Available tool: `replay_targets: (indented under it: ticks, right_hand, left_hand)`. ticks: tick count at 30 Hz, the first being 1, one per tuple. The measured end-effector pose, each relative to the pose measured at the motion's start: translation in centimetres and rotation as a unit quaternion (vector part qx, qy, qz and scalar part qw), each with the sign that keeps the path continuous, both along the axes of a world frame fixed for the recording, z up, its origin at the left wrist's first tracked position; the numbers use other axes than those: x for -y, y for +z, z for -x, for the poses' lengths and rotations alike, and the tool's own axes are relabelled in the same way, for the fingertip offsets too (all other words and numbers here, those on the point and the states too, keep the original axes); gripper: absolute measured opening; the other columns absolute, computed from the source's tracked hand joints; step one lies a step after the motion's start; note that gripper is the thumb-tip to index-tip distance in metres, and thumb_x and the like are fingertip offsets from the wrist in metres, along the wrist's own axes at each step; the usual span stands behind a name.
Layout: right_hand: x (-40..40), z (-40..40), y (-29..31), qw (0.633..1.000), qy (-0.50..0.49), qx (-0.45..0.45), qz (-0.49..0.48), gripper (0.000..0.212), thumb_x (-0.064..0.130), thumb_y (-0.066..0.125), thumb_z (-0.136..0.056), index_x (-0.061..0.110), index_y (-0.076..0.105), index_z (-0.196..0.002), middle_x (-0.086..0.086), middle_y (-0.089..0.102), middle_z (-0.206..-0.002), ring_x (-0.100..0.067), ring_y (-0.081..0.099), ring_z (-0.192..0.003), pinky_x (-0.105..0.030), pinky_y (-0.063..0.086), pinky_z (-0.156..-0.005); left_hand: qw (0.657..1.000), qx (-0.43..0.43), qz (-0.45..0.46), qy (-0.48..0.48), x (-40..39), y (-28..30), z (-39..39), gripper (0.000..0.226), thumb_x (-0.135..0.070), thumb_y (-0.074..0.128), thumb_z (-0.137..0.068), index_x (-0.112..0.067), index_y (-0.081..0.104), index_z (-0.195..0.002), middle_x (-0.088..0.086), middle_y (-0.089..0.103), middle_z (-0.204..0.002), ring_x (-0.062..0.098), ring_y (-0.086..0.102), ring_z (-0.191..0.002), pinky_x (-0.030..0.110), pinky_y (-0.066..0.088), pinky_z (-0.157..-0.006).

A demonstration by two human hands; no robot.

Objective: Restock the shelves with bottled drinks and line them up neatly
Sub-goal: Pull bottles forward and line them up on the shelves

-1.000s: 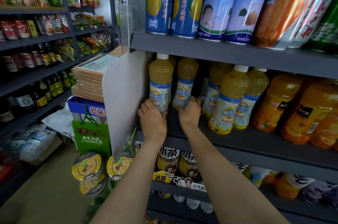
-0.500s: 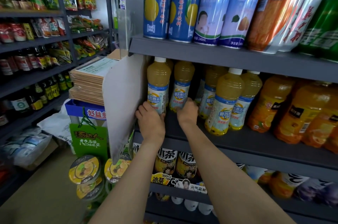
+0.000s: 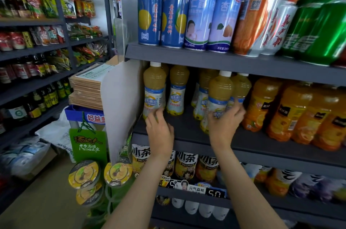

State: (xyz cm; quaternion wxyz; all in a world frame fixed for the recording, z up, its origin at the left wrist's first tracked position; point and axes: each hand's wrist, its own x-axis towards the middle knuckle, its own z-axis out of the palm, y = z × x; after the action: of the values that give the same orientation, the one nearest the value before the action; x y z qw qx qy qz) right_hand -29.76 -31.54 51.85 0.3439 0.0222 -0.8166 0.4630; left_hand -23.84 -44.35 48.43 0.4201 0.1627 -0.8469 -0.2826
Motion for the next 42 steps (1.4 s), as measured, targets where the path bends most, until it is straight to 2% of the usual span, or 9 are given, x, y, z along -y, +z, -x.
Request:
replay_targets:
  ticks: [4,9,13,18,25,29,33,37,42]
  right_hand:
    - [-0.4,0.5,-1.4,0.987,0.073,0.142,0.02,0.063,0.012,0.074,-0.074,-0.002,0.041,-0.126,-0.02,0.055,-0.121,-0.035,0.053,-0.113,-0.045,0.048,-0.091]
    - [1.8,-0.7,-1.3,0.986,0.089,0.129,-0.048,0.055,0.021,0.078,-0.072,-0.004,0.047,-0.109,-0.019,0.052,-0.113,-0.032,0.049,-0.108,-0.039,0.044,-0.086]
    - [5.0,-0.8,-1.1,0.976,0.144,0.122,-0.109,0.051,0.023,0.07,-0.08,-0.004,0.043,-0.113,-0.021,0.05,-0.117,-0.034,0.047,-0.112,-0.038,0.044,-0.085]
    - [6.1,-0.4,-2.4,0.937,0.255,0.143,-0.19,0.064,0.013,0.069,-0.08,-0.001,0.034,-0.132,-0.018,0.049,-0.126,-0.034,0.045,-0.118,-0.043,0.043,-0.094]
    - [6.8,-0.3,-2.8,0.951,0.221,0.125,-0.174,0.057,0.009,0.065,-0.083,0.001,0.037,-0.132,-0.016,0.048,-0.128,-0.031,0.043,-0.119,-0.036,0.041,-0.095]
    - [5.5,0.1,-2.7,0.945,0.257,0.114,-0.166,0.057,0.013,0.068,-0.081,0.003,0.042,-0.131,-0.016,0.05,-0.126,-0.03,0.047,-0.119,-0.033,0.041,-0.095]
    - [2.3,0.8,-1.1,0.99,0.116,0.017,-0.084,0.058,0.011,0.067,-0.083,-0.002,0.039,-0.132,-0.019,0.043,-0.129,-0.029,0.041,-0.124,-0.026,0.033,-0.102]
    - [2.3,3.5,-0.2,0.984,0.088,0.141,-0.06,0.075,0.017,0.068,-0.083,-0.005,0.023,-0.138,-0.022,0.036,-0.135,-0.035,0.035,-0.127,-0.036,0.029,-0.105]
    - [3.2,5.2,-0.4,0.981,0.06,0.17,-0.068,0.059,0.018,0.063,-0.085,-0.007,0.032,-0.128,-0.026,0.039,-0.132,-0.039,0.038,-0.124,-0.043,0.033,-0.105]
  left_hand:
    - [0.999,0.022,-0.005,-0.029,-0.1,-0.7,-0.3,0.048,0.003,0.062,-0.078,0.0,0.048,-0.124,0.021,0.048,-0.119,0.034,0.046,-0.11,0.043,0.043,-0.093]
    - [0.992,-0.036,-0.095,-0.08,0.3,0.2,-0.3,0.039,-0.017,0.057,-0.089,-0.003,0.048,-0.125,0.012,0.052,-0.12,0.024,0.047,-0.114,0.033,0.041,-0.098]
    - [0.977,-0.043,-0.154,-0.139,0.5,2.0,0.1,0.039,-0.026,0.06,-0.088,-0.008,0.052,-0.122,-0.003,0.055,-0.113,0.009,0.049,-0.106,0.023,0.04,-0.089]
    - [0.977,-0.025,-0.168,-0.127,1.9,2.5,1.4,0.03,-0.013,0.065,-0.084,-0.007,0.06,-0.113,0.003,0.066,-0.107,0.014,0.061,-0.101,0.022,0.047,-0.085]
    - [0.981,-0.008,-0.169,-0.093,1.8,1.7,1.8,0.036,-0.016,0.069,-0.082,-0.008,0.059,-0.116,0.007,0.066,-0.11,0.019,0.062,-0.101,0.037,0.051,-0.088]
    - [0.984,0.002,-0.152,-0.091,1.5,1.7,1.7,0.044,-0.022,0.071,-0.08,-0.009,0.055,-0.119,0.004,0.063,-0.113,0.018,0.06,-0.103,0.029,0.049,-0.085]
    - [0.991,0.024,-0.122,-0.053,1.5,1.8,2.2,0.043,-0.027,0.071,-0.079,-0.01,0.054,-0.115,0.005,0.062,-0.112,0.019,0.059,-0.102,0.028,0.046,-0.081]
    - [0.994,0.026,-0.103,-0.033,1.4,1.6,2.3,0.039,-0.03,0.07,-0.08,-0.011,0.054,-0.11,0.004,0.063,-0.108,0.018,0.06,-0.098,0.027,0.045,-0.074]
    - [0.995,0.025,-0.09,-0.039,1.3,1.4,2.1,0.041,-0.03,0.067,-0.082,-0.011,0.051,-0.114,0.005,0.06,-0.112,0.02,0.058,-0.102,0.032,0.047,-0.08]
